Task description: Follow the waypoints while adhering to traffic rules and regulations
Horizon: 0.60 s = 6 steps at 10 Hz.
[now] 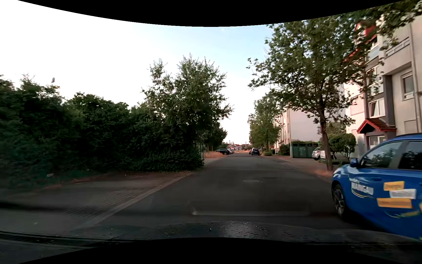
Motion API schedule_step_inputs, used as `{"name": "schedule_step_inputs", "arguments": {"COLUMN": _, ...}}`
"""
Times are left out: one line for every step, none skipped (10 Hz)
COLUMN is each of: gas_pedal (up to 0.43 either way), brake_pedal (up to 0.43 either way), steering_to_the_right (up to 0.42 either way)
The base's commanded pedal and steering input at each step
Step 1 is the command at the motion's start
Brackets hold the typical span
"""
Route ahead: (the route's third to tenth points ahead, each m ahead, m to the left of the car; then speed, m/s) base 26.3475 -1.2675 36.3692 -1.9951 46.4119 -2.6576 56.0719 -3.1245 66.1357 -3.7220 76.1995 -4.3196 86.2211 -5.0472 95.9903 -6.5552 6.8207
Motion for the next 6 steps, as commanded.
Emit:
{"name": "schedule_step_inputs", "arguments": {"gas_pedal": 0.118, "brake_pedal": 0.000, "steering_to_the_right": 0.080}}
{"name": "schedule_step_inputs", "arguments": {"gas_pedal": 0.118, "brake_pedal": 0.000, "steering_to_the_right": 0.082}}
{"name": "schedule_step_inputs", "arguments": {"gas_pedal": 0.118, "brake_pedal": 0.000, "steering_to_the_right": 0.081}}
{"name": "schedule_step_inputs", "arguments": {"gas_pedal": 0.118, "brake_pedal": 0.000, "steering_to_the_right": 0.079}}
{"name": "schedule_step_inputs", "arguments": {"gas_pedal": 0.118, "brake_pedal": 0.000, "steering_to_the_right": 0.077}}
{"name": "schedule_step_inputs", "arguments": {"gas_pedal": 0.118, "brake_pedal": 0.000, "steering_to_the_right": 0.074}}
